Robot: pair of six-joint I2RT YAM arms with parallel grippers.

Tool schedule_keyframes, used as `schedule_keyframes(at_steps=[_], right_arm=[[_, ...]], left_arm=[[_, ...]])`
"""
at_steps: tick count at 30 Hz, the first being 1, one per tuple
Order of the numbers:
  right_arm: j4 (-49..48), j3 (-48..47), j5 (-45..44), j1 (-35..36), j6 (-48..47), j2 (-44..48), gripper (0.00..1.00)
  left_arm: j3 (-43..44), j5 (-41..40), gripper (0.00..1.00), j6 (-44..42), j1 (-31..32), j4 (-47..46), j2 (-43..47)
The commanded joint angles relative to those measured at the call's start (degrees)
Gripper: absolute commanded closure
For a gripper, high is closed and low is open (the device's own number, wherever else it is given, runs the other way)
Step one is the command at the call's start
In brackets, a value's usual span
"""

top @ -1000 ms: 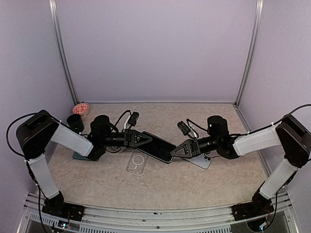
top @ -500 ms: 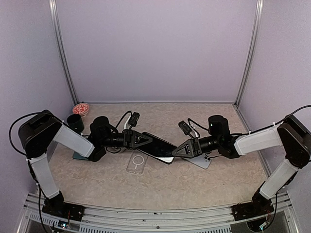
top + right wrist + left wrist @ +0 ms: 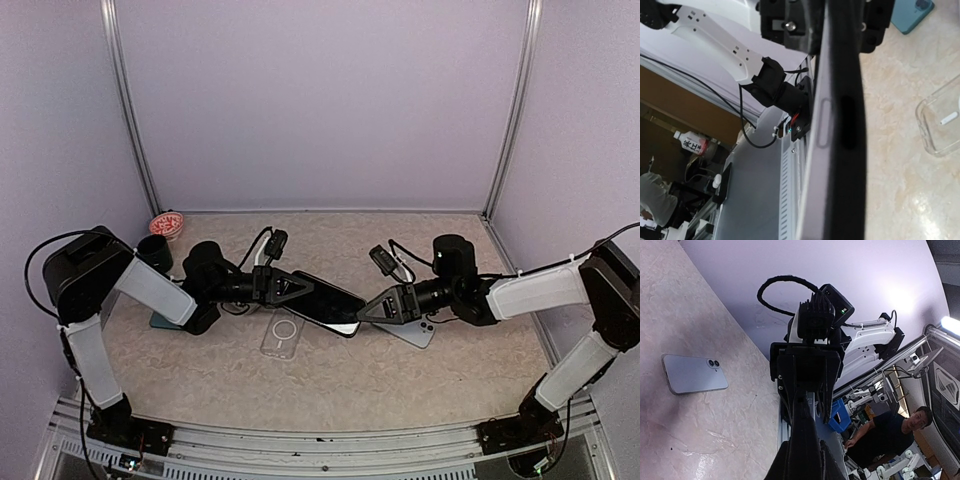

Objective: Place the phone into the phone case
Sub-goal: Press the phone onto the phone case.

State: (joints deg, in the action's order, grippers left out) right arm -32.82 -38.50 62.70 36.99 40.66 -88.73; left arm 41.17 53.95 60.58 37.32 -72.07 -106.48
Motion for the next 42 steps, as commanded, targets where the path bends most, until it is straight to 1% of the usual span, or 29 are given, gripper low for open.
schedule_keyframes(at_steps=[1,4,6,8,12,16,19,24,25,27,29,31,34,36,37,40,42], right_arm=[[-5.0,0.4,4.5,0.4,-2.3,3.9,0.69],[-8.8,1.4,5.8,0.5,-0.4,4.0,0.73],[-11.0,2.0,6.5,0.6,0.8,4.1,0.74],[-11.3,2.0,6.5,0.7,0.7,4.2,0.74],[-12.7,2.0,6.8,1.4,0.9,4.1,0.79],[-14.2,1.8,7.0,2.1,1.8,3.4,0.89],[-14.7,1.5,7.0,2.5,2.2,2.6,0.93],[-16.1,1.4,6.8,2.6,3.2,1.6,0.96],[-15.3,1.1,6.3,2.6,2.9,1.6,0.97],[-10.2,-0.2,4.7,2.6,0.4,1.6,0.99],[-5.3,-1.4,3.2,2.6,-1.7,1.8,1.0],[-2.5,-1.8,2.4,2.6,-2.3,2.2,1.0],[3.1,-3.0,0.3,2.5,-4.7,2.8,1.0],[5.3,-3.5,-0.7,2.5,-5.4,3.2,0.98],[5.9,-3.7,-0.9,2.6,-5.7,3.4,0.94],[7.5,-4.1,-1.3,2.5,-6.7,3.9,0.72],[8.8,-4.5,-1.4,2.3,-7.9,4.1,0.63]], left_arm=[[-1.3,-0.7,1.0,-0.7,-1.1,2.4,-1.0],[-1.2,-0.8,1.0,-1.1,-1.1,3.0,-0.9],[-1.2,-0.9,1.0,-1.1,-1.1,3.1,-0.9],[-1.1,-0.9,1.0,-1.2,-1.1,3.5,-0.9],[-1.1,-0.9,1.0,-1.5,-1.0,3.8,-0.9],[-1.1,-0.9,1.0,-2.0,-1.0,4.5,-1.0],[-1.2,-0.9,1.0,-2.1,-0.9,4.5,-1.0],[-1.2,-1.0,0.99,-2.2,-0.9,4.6,-1.1],[-1.2,-1.0,0.96,-2.3,-0.9,4.7,-1.1],[-1.2,-1.2,0.88,-2.5,-1.1,5.0,-1.1],[-1.1,-1.3,0.86,-3.1,-1.2,5.9,-0.9],[-0.9,-1.6,0.88,-4.2,-1.3,7.5,-0.6],[-0.7,-2.0,0.95,-6.2,-1.3,10.3,0.2],[-0.6,-2.1,1.0,-6.9,-1.3,11.0,0.5],[-0.6,-2.0,1.0,-7.0,-1.3,11.0,0.5],[-0.6,-1.9,1.0,-6.7,-1.3,10.4,0.6],[-0.7,-1.5,1.0,-6.2,-1.3,9.5,0.7]])
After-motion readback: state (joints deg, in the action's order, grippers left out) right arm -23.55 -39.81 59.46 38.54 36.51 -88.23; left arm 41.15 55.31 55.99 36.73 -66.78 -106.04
